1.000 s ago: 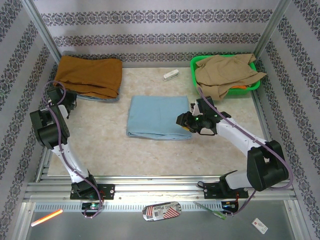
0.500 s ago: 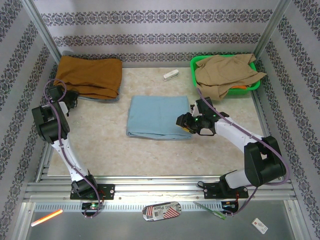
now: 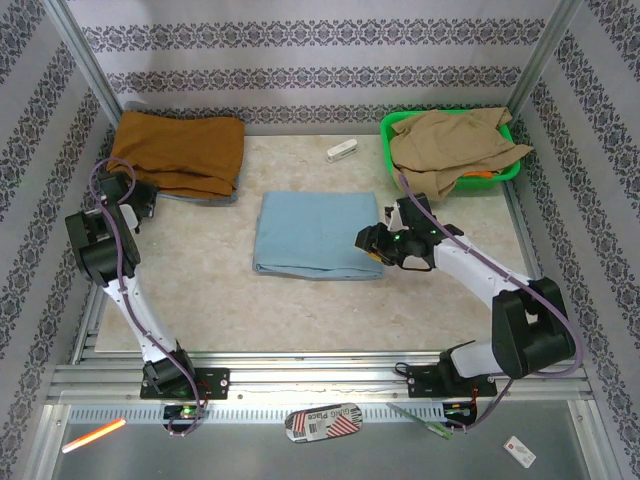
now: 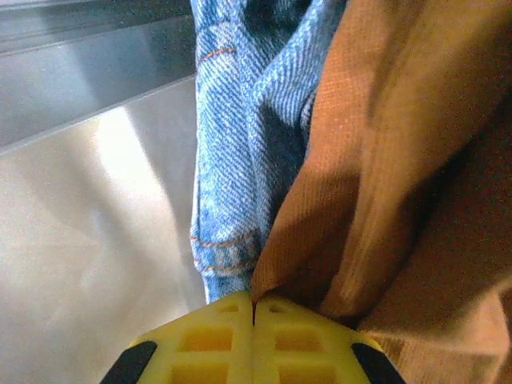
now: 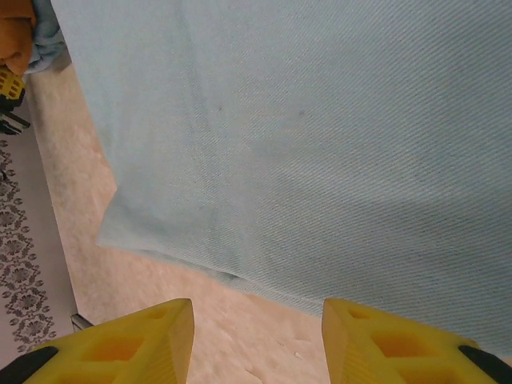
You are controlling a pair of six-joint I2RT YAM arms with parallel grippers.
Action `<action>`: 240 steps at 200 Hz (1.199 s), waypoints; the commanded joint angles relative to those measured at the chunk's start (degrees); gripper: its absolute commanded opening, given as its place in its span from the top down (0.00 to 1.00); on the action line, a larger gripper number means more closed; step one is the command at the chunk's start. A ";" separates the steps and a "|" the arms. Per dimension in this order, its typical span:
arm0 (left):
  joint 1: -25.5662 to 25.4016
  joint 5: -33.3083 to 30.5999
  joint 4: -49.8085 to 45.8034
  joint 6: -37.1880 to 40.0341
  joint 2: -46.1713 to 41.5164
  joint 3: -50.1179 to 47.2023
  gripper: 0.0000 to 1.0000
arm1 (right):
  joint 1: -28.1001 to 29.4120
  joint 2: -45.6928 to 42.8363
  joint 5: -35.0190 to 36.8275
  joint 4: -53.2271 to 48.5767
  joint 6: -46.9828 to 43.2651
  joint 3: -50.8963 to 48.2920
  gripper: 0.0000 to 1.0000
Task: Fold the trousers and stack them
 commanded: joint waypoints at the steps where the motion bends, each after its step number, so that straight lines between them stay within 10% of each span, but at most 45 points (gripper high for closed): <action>1: -0.66 -2.52 -1.98 0.12 -3.66 -6.93 1.00 | -0.66 -1.73 -0.39 -0.28 -0.66 -1.07 0.54; 127: -8.86 -6.64 13.69 -8.39 -29.84 -47.91 1.00 | -2.68 -5.95 -2.70 -2.64 -2.48 -1.34 0.54; 153: -8.94 -5.46 7.54 -7.13 -34.50 -47.35 0.31 | -3.56 -7.15 -2.75 -3.04 -2.86 -1.98 0.53; 240: -25.29 -8.54 -33.18 15.49 -60.47 -37.09 0.06 | -7.38 -0.96 2.28 -9.86 -13.77 1.58 0.31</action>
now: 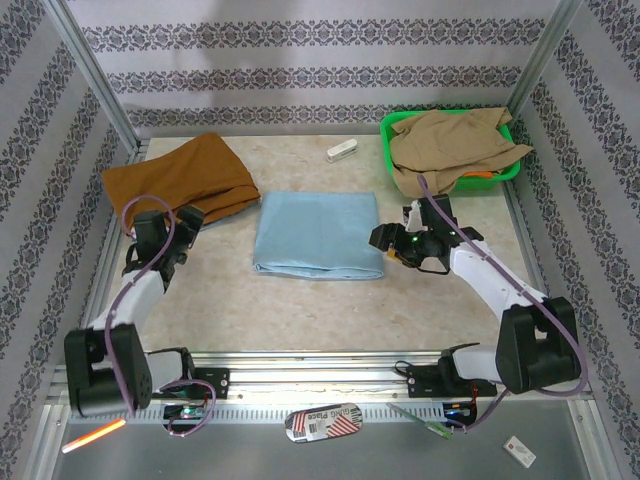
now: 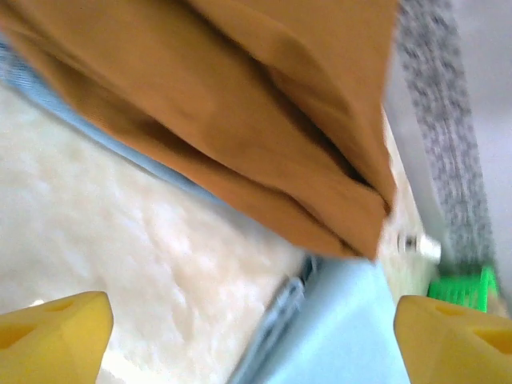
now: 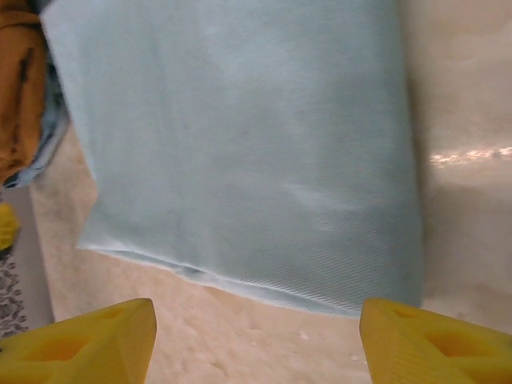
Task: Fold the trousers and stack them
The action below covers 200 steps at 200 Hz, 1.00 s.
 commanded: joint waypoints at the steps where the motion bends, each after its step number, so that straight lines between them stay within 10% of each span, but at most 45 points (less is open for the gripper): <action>1: -6.30 -0.75 -14.94 10.61 -1.94 2.96 0.06 | -0.49 2.85 2.51 -3.67 -5.11 2.61 0.31; 59: -21.75 2.87 -22.78 25.67 20.75 20.71 0.05 | -0.83 10.97 8.46 -4.70 -8.80 6.51 0.26; 135: -22.91 9.80 -16.36 25.70 36.21 25.30 0.11 | 1.20 23.04 7.43 -3.52 -10.51 10.89 0.25; 200: -23.47 12.04 -9.03 20.70 34.13 18.06 0.43 | 2.64 25.74 3.74 1.15 -6.89 10.40 0.50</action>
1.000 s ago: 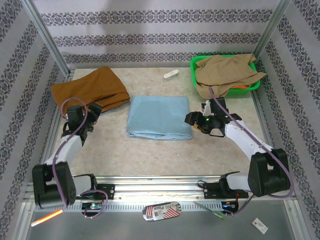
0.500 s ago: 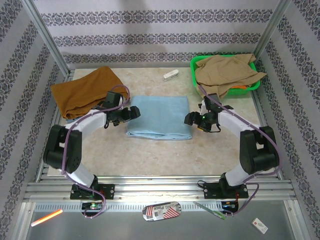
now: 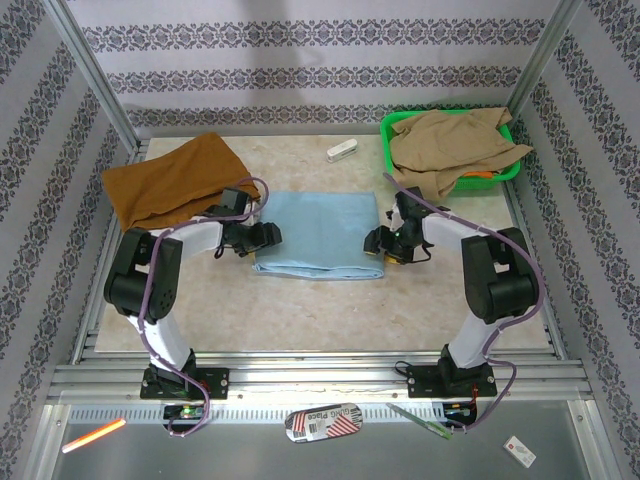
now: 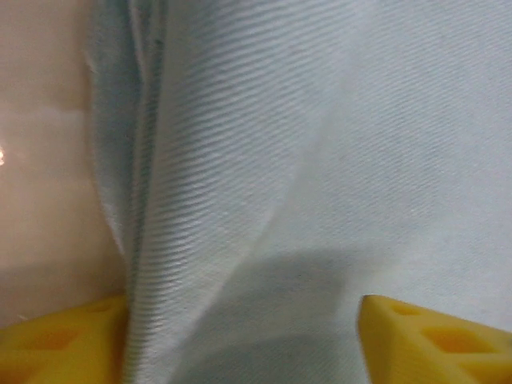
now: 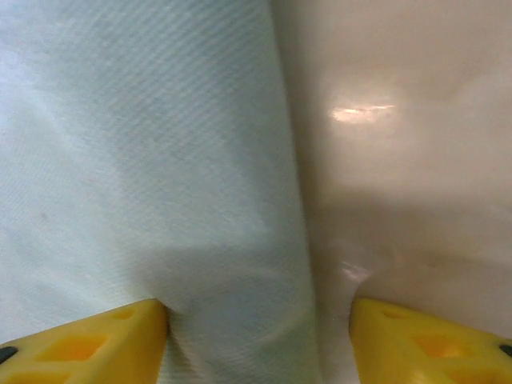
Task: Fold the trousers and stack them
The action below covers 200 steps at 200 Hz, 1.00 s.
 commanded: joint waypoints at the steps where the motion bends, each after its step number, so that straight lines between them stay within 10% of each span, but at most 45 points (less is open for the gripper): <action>1: -1.36 3.39 3.76 -2.95 -1.30 -3.59 0.44 | 0.87 1.67 -2.92 2.15 1.29 0.38 0.50; 54: -1.56 5.95 4.67 -5.31 -6.77 -4.04 1.00 | 0.57 -3.79 -4.29 2.89 3.65 -0.93 0.86; 88: -2.43 5.37 1.35 -5.67 -11.06 -1.76 1.00 | 0.78 -9.19 -4.76 2.56 5.65 -1.80 1.00; 200: -5.28 -1.65 -7.70 -4.95 -21.74 5.67 1.00 | 3.28 -24.45 -0.59 -4.04 5.61 1.53 1.00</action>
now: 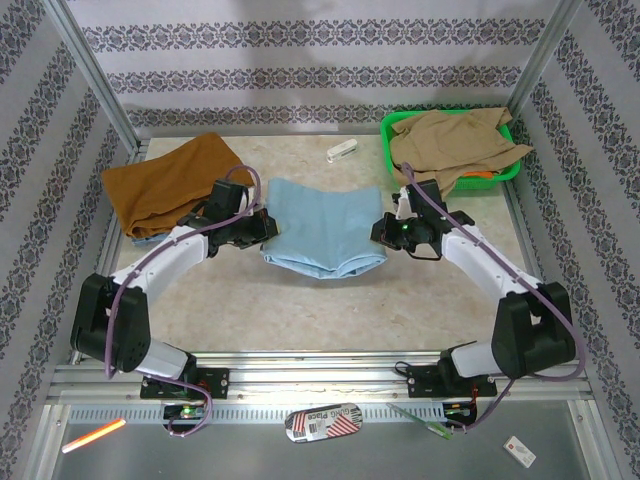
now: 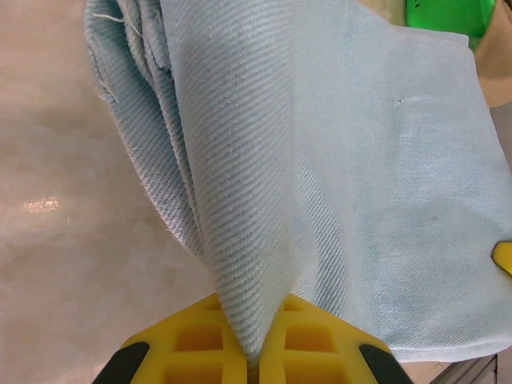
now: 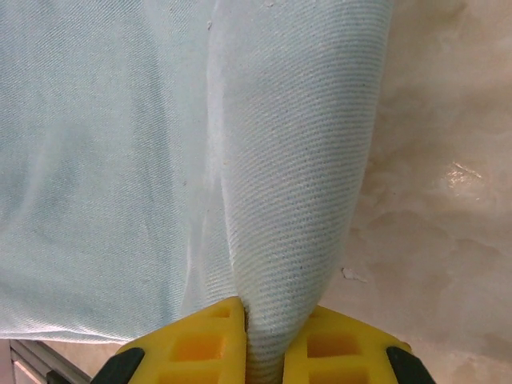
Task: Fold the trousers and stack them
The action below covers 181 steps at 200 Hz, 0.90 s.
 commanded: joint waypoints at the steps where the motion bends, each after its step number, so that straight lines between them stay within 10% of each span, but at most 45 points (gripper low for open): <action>1: -0.66 -3.25 -1.49 0.38 -3.42 4.58 1.00 | 1.19 -3.38 1.53 -1.92 0.04 3.25 1.00; 66: 8.05 -9.15 -12.88 5.70 -4.49 15.99 1.00 | 6.97 4.08 2.51 -3.56 0.78 19.63 1.00; 181: 41.83 -3.95 -10.72 4.96 -6.79 18.09 1.00 | 17.22 54.68 -1.12 -6.75 4.35 83.87 1.00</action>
